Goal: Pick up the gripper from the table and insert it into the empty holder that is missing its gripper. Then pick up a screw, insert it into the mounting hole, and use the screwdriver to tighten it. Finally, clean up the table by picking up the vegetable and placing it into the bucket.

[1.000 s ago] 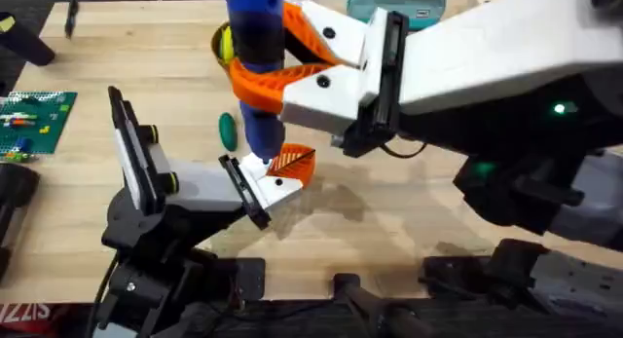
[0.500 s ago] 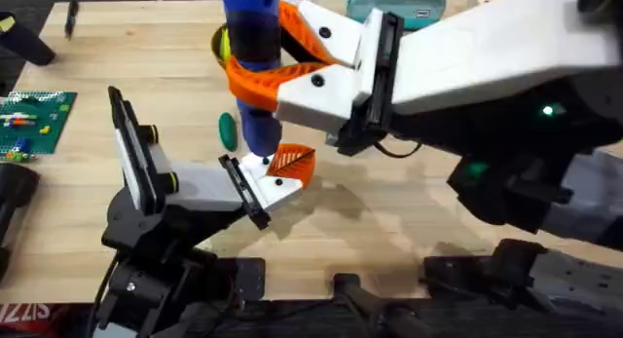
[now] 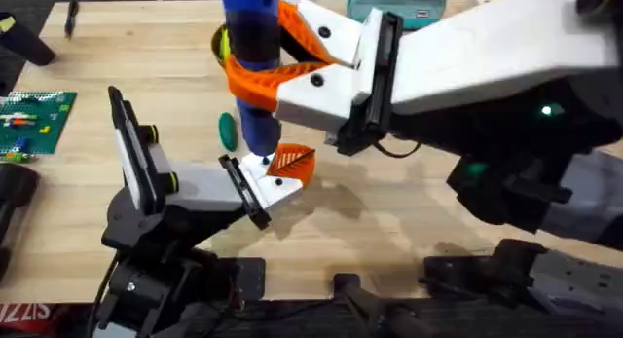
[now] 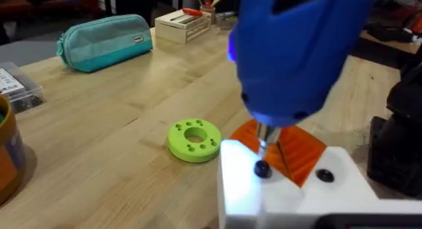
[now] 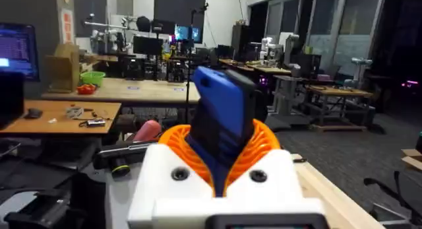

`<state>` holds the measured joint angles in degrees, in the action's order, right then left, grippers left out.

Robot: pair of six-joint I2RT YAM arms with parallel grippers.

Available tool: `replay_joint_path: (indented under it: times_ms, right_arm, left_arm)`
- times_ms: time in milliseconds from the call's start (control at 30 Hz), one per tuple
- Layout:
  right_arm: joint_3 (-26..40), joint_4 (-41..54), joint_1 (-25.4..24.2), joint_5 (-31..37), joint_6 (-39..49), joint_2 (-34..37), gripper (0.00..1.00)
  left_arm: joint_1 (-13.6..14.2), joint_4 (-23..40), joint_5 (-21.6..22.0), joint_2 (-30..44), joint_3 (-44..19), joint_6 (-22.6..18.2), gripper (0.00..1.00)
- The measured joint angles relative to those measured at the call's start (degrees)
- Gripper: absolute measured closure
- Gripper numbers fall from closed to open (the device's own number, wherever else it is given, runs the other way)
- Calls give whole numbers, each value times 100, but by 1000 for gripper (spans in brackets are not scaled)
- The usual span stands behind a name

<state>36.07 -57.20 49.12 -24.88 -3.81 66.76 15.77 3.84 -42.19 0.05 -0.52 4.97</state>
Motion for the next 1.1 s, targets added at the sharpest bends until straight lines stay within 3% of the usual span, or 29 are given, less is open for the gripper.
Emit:
replay_joint_path:
  times_ms: [1100]
  right_arm:
    - [85,535,13,85,0,-6,945]
  left_arm:
    - [1,7,-4,0,1,43,992]
